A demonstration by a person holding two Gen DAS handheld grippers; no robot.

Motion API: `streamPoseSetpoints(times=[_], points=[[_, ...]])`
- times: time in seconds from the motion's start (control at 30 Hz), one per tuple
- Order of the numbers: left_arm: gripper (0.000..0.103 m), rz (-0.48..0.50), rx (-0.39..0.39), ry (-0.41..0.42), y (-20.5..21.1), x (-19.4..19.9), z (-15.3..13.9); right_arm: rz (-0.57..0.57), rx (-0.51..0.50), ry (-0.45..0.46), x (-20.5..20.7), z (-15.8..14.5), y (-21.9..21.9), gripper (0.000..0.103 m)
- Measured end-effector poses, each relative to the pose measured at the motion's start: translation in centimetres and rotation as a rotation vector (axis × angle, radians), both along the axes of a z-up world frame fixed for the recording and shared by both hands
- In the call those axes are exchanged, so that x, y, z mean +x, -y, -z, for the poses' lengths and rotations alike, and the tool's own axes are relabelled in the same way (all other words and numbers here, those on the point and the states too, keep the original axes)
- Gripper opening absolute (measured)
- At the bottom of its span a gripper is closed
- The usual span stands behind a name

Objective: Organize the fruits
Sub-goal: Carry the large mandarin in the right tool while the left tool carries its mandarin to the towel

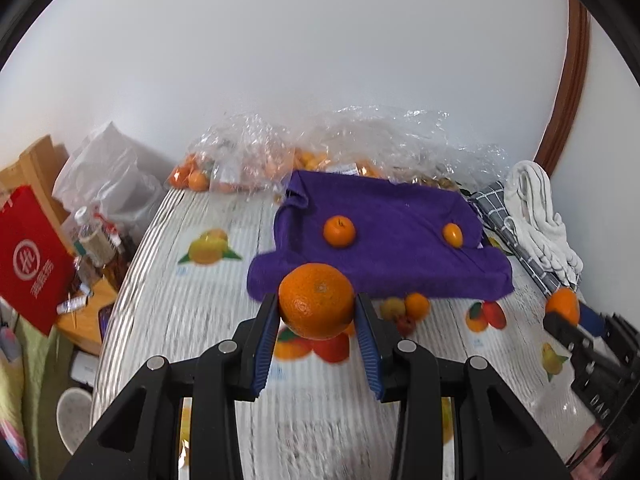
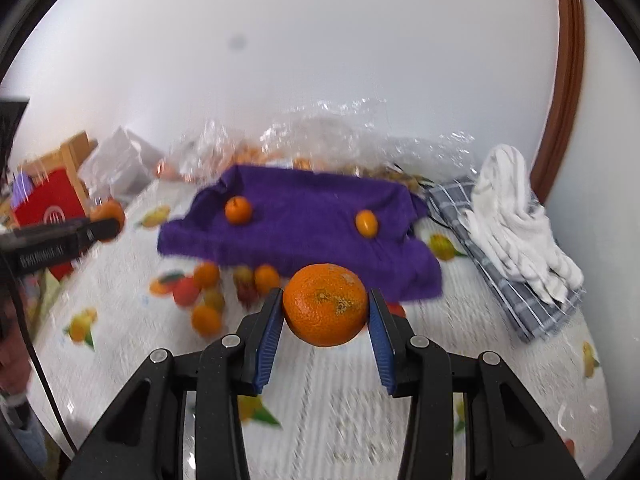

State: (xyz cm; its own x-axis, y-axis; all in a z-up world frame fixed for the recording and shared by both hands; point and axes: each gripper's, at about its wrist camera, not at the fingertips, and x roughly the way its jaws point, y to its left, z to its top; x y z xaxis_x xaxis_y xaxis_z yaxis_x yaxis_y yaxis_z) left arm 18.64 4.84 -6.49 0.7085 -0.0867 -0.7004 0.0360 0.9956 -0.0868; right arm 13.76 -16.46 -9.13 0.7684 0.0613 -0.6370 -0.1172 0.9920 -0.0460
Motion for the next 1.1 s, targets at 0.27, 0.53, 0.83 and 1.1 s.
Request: streamPoseSetpoints(times=[0.27,0.53,0.83,1.1], points=[[0.036,0.008,-0.038,0.032,0.2,4.6,-0.1,0.005,0.015,0.026,6.0,-0.7,0.7,0.041],[0.036,0.02,-0.064,0.068,0.9,9.6,0.8,0.04,0.0,0.026,12.3,0.7,2.4,0.041],[0.036,0.024,-0.1,0.024,0.8,12.5,6.5,0.084,0.056,-0.006,15.5,5.4,3.8,0.041],[0.036,0.006,-0.085,-0.047,0.6,13.3,9.1,0.068,-0.009,-0.075,16.6,9.2,3.2,0.041]])
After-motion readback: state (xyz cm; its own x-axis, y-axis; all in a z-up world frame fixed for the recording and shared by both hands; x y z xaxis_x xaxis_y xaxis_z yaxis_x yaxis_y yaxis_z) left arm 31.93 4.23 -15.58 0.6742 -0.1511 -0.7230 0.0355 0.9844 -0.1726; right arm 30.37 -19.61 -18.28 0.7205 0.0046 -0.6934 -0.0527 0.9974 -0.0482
